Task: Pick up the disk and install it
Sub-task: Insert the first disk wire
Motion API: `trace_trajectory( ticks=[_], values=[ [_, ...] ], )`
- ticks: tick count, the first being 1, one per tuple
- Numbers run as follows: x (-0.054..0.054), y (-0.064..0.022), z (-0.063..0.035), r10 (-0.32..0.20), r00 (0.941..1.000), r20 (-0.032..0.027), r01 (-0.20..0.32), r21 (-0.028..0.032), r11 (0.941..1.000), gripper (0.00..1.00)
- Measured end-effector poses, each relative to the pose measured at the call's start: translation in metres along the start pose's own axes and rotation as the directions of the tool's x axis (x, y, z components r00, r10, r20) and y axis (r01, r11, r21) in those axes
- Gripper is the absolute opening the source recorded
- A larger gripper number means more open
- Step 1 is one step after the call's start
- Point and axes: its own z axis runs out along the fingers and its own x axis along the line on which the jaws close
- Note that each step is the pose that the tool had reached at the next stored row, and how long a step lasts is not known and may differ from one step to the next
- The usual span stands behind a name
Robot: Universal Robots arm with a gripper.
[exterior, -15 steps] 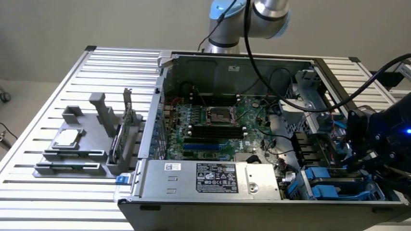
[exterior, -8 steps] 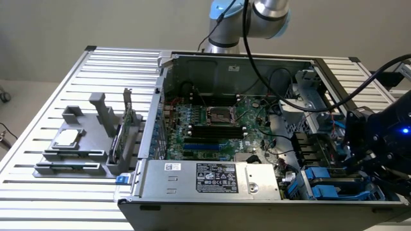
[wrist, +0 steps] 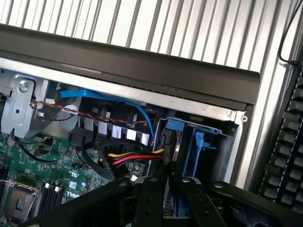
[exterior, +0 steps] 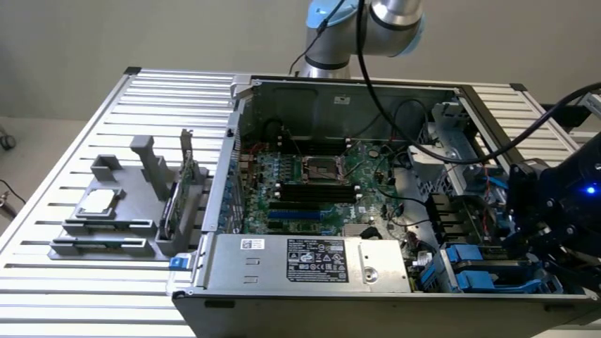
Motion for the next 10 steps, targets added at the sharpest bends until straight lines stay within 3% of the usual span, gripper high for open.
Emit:
trace_trajectory(
  ticks=[10],
  values=[
    [0.0044,0.0007,0.0025,0.04,0.9992,0.0087,-0.04,-0.0056,0.9992,0.18]
  ],
)
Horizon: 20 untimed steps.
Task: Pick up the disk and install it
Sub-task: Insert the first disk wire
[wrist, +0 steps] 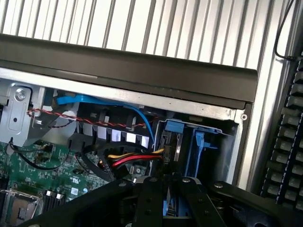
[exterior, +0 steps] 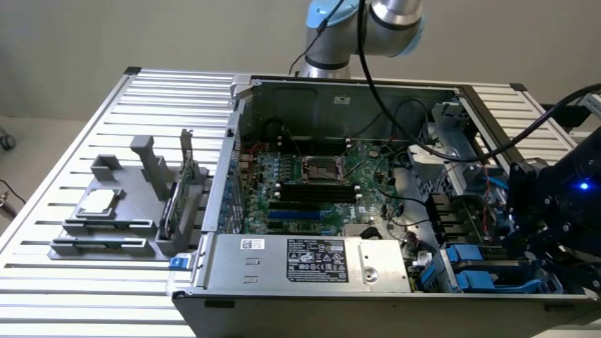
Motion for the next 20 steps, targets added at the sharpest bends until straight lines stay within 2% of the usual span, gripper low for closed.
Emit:
trace_trajectory(
  ticks=[3,5,12,20],
  values=[
    [0.004,0.0006,0.0017,0.003,1.0,0.0037,-0.003,0.0001,1.0,0.18],
    [0.005,0.0007,0.0024,0.007,0.9999,0.0085,-0.007,0.0001,1.0,0.18],
    [0.006,0.0007,0.0052,0.024,0.9991,0.0345,-0.024,0.0009,0.9997,0.18],
    [0.012,0.0014,0.007,0.041,0.9981,0.0456,-0.041,-0.0006,0.9992,0.18]
  ],
)
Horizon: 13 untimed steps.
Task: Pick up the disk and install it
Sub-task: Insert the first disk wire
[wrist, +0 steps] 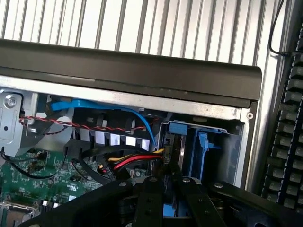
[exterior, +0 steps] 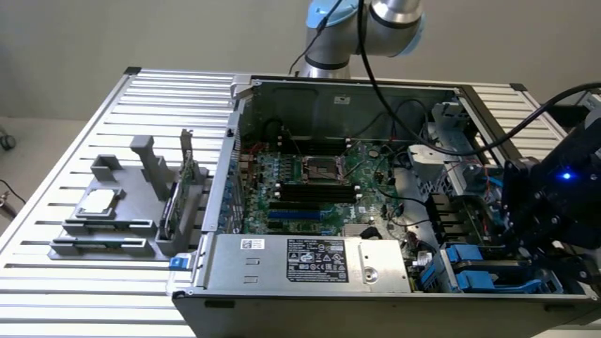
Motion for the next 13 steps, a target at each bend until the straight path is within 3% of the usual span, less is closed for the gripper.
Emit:
trace_trajectory(
  ticks=[13],
  values=[
    [0.0023,0.0006,0.0008,0.01,0.9997,0.024,-0.01,0.0016,1.0,0.18]
  ],
)
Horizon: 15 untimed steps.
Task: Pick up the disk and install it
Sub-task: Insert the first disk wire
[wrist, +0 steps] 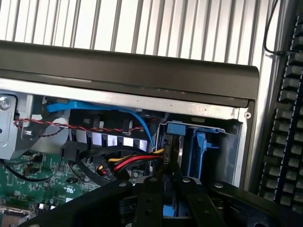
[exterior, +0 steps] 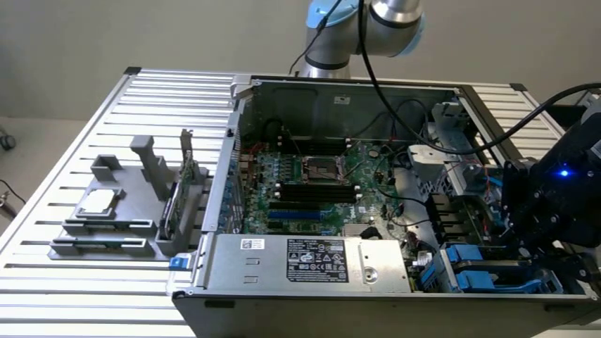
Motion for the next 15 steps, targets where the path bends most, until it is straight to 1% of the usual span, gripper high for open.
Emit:
trace_trajectory(
  ticks=[4,15],
  values=[
    [0.0008,0.0001,0.0002,0.002,1.0,0.0024,-0.002,0.0001,1.0,0.18],
    [0.0026,0.0004,0.0013,0.009,0.9999,0.0049,-0.009,-0.0004,1.0,0.18]
  ],
)
